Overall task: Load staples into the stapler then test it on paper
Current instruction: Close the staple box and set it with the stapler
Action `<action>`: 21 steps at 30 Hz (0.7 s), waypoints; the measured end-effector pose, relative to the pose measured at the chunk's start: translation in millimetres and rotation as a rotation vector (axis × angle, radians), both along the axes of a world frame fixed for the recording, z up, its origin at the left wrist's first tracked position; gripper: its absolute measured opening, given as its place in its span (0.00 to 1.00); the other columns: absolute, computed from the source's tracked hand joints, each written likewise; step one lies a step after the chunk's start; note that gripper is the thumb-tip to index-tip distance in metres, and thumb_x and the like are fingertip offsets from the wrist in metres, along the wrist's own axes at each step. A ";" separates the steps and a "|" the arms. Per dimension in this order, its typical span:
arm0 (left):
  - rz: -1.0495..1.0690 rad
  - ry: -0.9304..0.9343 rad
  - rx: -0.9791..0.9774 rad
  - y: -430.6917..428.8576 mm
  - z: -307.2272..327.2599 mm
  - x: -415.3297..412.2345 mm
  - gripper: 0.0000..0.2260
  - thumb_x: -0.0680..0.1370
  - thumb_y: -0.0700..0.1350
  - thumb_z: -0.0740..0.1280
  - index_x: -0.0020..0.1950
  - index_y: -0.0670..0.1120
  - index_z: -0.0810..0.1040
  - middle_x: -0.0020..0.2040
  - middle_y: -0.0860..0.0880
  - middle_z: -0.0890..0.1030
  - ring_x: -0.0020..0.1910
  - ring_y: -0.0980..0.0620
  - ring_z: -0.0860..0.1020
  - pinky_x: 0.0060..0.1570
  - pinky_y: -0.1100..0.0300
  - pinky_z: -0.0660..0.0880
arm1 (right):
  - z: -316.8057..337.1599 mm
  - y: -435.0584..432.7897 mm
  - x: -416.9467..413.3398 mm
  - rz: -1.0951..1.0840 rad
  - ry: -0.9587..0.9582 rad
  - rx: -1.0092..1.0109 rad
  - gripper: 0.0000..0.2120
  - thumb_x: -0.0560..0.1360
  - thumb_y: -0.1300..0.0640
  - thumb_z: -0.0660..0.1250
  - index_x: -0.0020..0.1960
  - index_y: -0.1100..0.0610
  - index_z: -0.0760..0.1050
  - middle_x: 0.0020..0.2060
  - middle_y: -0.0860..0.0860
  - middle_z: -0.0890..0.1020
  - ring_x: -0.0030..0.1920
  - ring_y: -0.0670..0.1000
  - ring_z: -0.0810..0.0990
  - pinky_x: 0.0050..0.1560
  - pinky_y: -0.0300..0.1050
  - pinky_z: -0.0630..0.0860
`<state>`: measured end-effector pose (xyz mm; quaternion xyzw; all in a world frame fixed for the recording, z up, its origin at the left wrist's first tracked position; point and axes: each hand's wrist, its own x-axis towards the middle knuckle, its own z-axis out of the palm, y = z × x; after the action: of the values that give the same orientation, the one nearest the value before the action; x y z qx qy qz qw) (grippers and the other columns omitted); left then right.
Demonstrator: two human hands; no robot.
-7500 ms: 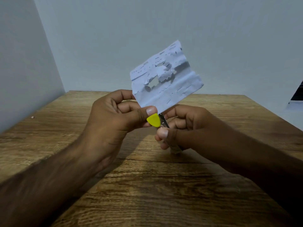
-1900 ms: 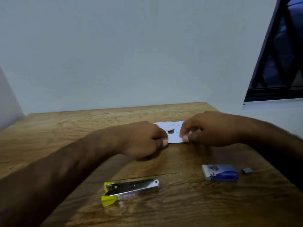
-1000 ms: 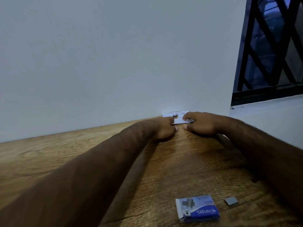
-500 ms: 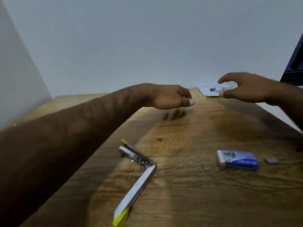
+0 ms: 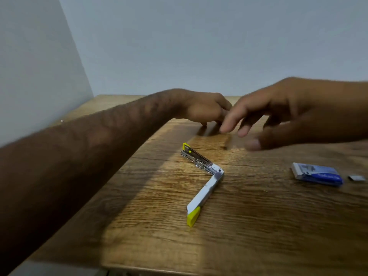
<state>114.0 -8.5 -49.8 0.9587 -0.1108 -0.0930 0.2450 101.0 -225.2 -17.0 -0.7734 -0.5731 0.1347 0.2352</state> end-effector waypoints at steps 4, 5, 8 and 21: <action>0.006 -0.031 -0.028 3.8 -5.4 -8.8 0.14 0.86 0.42 0.58 0.62 0.41 0.81 0.61 0.44 0.83 0.62 0.48 0.79 0.64 0.53 0.75 | -46.5 38.2 -6.9 0.155 0.059 -0.189 0.20 0.69 0.36 0.75 0.59 0.27 0.77 0.68 0.35 0.78 0.57 0.36 0.81 0.48 0.36 0.84; 0.010 -0.035 -0.041 5.6 -6.6 -10.5 0.14 0.86 0.43 0.57 0.63 0.41 0.81 0.62 0.45 0.83 0.62 0.50 0.79 0.63 0.56 0.74 | -53.5 47.9 -7.3 0.134 0.081 -0.233 0.18 0.67 0.35 0.76 0.56 0.27 0.77 0.68 0.35 0.77 0.56 0.35 0.81 0.48 0.36 0.84; 0.006 -0.044 -0.086 14.1 -10.3 -16.0 0.14 0.86 0.43 0.57 0.61 0.42 0.82 0.61 0.47 0.84 0.59 0.54 0.80 0.63 0.53 0.74 | -60.1 53.0 -13.1 0.166 -0.154 -0.163 0.21 0.63 0.30 0.71 0.56 0.25 0.76 0.61 0.29 0.73 0.60 0.30 0.73 0.43 0.19 0.73; 0.131 -0.044 -0.573 58.5 -32.0 -42.7 0.15 0.86 0.42 0.56 0.61 0.35 0.79 0.44 0.42 0.84 0.38 0.50 0.82 0.41 0.55 0.80 | -64.9 62.5 -23.9 -0.149 -0.059 0.073 0.11 0.64 0.47 0.83 0.43 0.46 0.85 0.43 0.45 0.87 0.47 0.42 0.86 0.48 0.50 0.84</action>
<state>71.3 50.0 -81.8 0.8573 -0.0757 -0.0212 0.5087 77.1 -162.7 -81.8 -0.8084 -0.5250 0.0728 0.2558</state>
